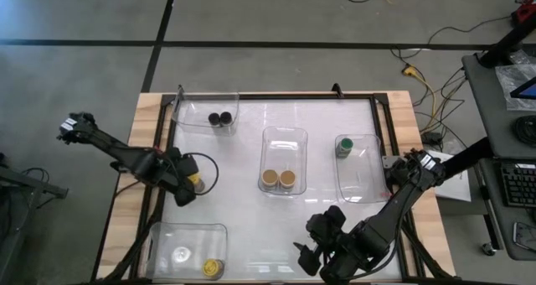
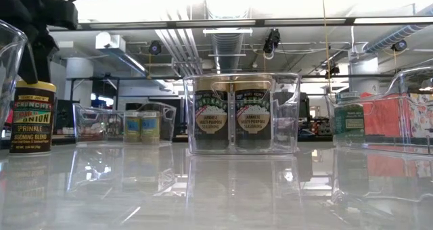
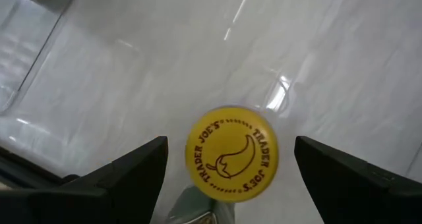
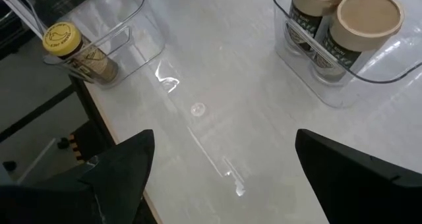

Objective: Sort spices by type
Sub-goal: Put the yellow seasoning bottle into the bottom left transparent bin

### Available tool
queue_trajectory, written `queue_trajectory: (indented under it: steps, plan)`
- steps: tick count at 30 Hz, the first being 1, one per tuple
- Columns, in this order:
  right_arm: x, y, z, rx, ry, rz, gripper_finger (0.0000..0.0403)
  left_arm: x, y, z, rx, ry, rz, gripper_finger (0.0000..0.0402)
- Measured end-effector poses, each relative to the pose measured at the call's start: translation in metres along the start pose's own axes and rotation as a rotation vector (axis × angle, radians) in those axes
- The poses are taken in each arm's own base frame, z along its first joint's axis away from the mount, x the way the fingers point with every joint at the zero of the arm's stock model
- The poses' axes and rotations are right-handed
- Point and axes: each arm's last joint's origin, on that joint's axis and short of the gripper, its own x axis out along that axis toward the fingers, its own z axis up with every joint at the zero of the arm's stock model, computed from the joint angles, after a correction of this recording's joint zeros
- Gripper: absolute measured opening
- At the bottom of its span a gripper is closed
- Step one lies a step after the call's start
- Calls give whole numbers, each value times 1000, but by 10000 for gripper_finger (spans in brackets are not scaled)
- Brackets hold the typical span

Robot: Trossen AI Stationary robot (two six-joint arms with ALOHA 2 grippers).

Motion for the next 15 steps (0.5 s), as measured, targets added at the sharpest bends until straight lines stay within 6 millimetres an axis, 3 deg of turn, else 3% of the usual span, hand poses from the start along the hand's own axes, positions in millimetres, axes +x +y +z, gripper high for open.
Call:
queue_trajectory:
  steps: [15]
  plan:
    - [0,0,0,0,0,-1,359,17,6,-1,-113,65,-14,313]
